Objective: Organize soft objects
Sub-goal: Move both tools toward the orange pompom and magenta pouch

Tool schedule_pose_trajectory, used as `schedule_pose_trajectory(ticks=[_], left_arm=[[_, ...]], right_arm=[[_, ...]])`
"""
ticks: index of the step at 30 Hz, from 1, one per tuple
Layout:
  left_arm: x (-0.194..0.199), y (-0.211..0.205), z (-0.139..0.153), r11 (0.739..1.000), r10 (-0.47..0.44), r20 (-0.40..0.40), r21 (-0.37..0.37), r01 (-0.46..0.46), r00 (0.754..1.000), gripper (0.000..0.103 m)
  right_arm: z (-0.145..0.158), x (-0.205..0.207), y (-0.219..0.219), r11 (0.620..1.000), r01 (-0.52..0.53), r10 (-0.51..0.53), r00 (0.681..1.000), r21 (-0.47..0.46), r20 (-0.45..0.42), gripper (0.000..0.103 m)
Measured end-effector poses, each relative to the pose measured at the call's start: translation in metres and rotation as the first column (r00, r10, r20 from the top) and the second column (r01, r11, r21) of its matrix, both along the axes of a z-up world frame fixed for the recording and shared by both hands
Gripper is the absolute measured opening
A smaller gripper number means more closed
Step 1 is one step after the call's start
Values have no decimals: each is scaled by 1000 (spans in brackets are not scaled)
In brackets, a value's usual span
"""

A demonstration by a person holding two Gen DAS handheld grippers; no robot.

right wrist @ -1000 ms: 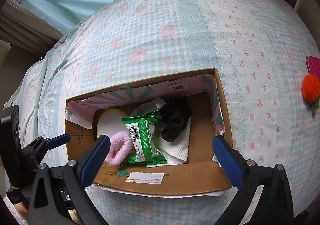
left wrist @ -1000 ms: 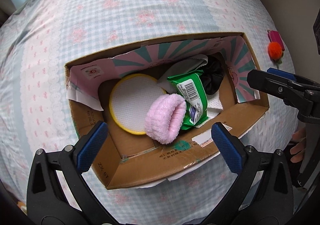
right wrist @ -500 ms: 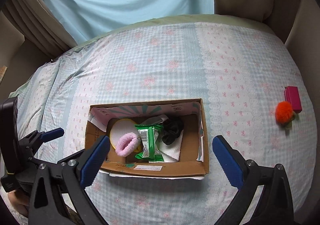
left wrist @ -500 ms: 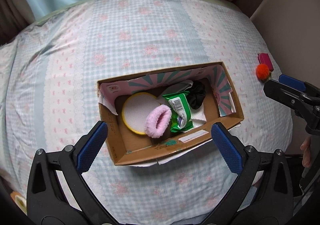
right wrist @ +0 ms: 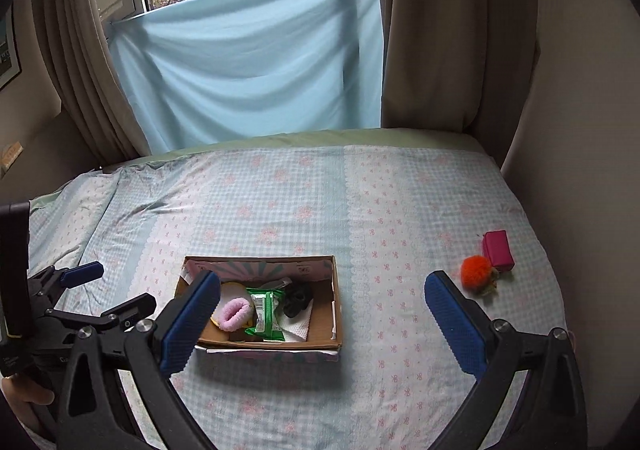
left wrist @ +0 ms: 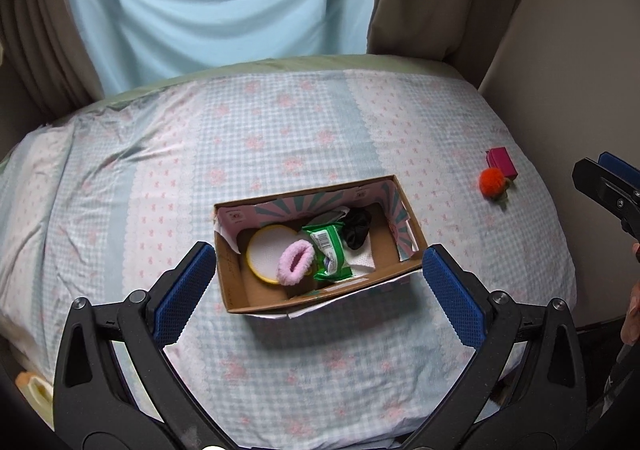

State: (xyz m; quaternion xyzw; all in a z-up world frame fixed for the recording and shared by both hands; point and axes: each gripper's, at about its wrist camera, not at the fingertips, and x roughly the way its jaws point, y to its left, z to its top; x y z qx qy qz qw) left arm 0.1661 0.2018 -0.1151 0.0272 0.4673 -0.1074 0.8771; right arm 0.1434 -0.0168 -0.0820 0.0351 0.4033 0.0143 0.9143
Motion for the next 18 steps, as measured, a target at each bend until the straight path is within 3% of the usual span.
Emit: schedule_pose_trajectory(ticks=[10, 18], left_arm=[[-21, -77, 24, 999, -41, 42, -30, 43, 998, 103], [-10, -178, 12, 996, -51, 9, -69, 51, 999, 103]], right_arm=[[23, -36, -88, 995, 93, -94, 995, 26, 37, 102], [22, -21, -193, 992, 126, -126, 991, -4, 42, 102]])
